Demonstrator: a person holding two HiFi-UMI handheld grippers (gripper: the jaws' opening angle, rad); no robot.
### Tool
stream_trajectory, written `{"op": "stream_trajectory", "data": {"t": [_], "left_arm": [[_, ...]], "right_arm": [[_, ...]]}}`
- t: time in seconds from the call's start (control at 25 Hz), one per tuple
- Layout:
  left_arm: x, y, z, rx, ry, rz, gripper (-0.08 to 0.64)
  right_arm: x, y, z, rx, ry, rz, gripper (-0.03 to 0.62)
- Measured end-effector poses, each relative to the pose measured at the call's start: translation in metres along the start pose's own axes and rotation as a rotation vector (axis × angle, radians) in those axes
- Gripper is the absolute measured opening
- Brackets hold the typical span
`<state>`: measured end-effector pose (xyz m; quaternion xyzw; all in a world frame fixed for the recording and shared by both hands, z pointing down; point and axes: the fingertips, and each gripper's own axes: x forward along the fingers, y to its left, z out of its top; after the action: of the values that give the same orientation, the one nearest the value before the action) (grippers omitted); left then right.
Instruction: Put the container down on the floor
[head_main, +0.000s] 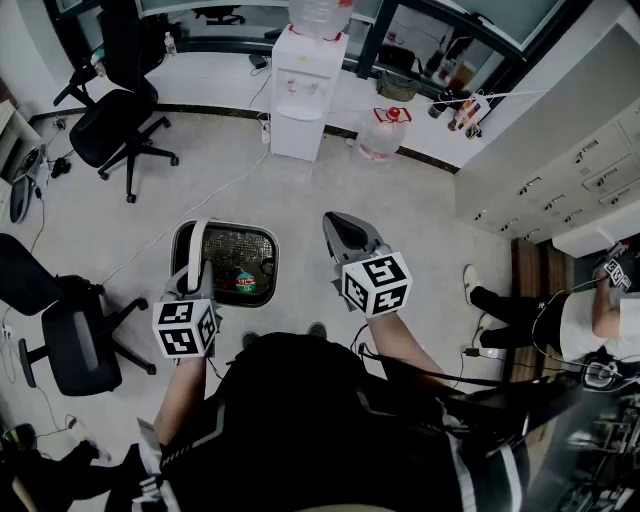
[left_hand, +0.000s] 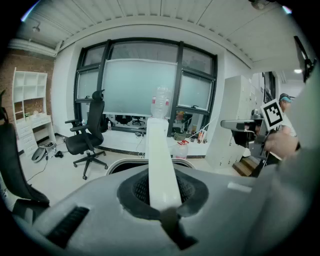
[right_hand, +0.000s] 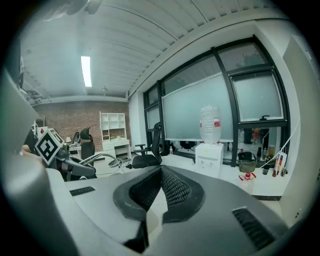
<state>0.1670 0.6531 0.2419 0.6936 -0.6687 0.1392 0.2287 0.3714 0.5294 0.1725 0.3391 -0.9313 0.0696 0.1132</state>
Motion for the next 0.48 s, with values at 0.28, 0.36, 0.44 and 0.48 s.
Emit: {"op": "stream_trajectory", "data": {"t": [0.28, 0.36, 0.44, 0.48], "left_arm": [[-0.006, 0.009, -0.004, -0.012, -0.003, 0.008, 0.009], [-0.008, 0.011, -0.004, -0.008, -0.003, 0.010, 0.009], [-0.010, 0.013, -0.005, -0.006, -0.002, 0.010, 0.009], [-0.011, 0.014, -0.006, -0.005, -0.002, 0.010, 0.009]], "right_arm": [[0.000, 0.008, -0.003, 0.000, 0.003, -0.002, 0.008], [0.000, 0.010, -0.003, -0.002, 0.004, 0.000, 0.008], [0.001, 0.014, -0.002, 0.004, 0.004, 0.001, 0.008], [0.001, 0.016, -0.002, 0.010, 0.001, 0.003, 0.008]]}}
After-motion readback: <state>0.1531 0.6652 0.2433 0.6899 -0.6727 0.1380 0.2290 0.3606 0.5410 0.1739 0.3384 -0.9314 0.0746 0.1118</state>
